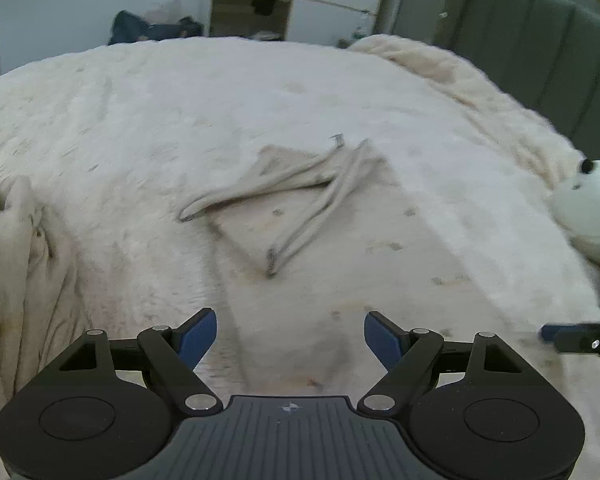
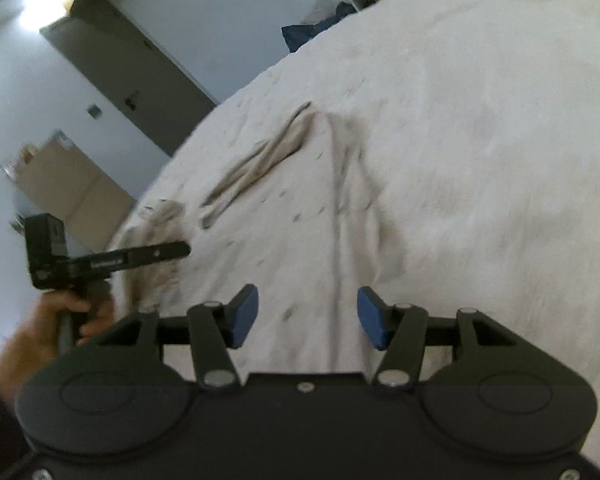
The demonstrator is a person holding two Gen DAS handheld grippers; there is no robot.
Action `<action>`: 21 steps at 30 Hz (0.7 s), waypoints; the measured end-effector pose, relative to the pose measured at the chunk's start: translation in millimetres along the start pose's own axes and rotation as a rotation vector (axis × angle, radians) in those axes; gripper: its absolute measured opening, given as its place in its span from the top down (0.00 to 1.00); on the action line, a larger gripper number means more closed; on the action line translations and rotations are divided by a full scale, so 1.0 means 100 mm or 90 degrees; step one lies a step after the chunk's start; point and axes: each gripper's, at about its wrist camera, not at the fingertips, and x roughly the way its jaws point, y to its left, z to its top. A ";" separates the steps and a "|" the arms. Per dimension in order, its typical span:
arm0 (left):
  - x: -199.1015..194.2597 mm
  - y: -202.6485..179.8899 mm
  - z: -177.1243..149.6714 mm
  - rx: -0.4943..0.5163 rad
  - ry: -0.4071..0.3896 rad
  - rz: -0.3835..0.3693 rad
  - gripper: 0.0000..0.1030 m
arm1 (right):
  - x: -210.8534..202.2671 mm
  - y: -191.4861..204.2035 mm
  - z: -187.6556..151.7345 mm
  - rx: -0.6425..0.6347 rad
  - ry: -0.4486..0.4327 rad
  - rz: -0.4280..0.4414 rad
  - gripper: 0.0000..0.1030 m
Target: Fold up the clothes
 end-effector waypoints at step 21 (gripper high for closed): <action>0.53 0.16 0.26 -0.054 -0.019 0.060 0.27 | -0.02 -0.12 0.04 0.052 -0.001 0.017 0.48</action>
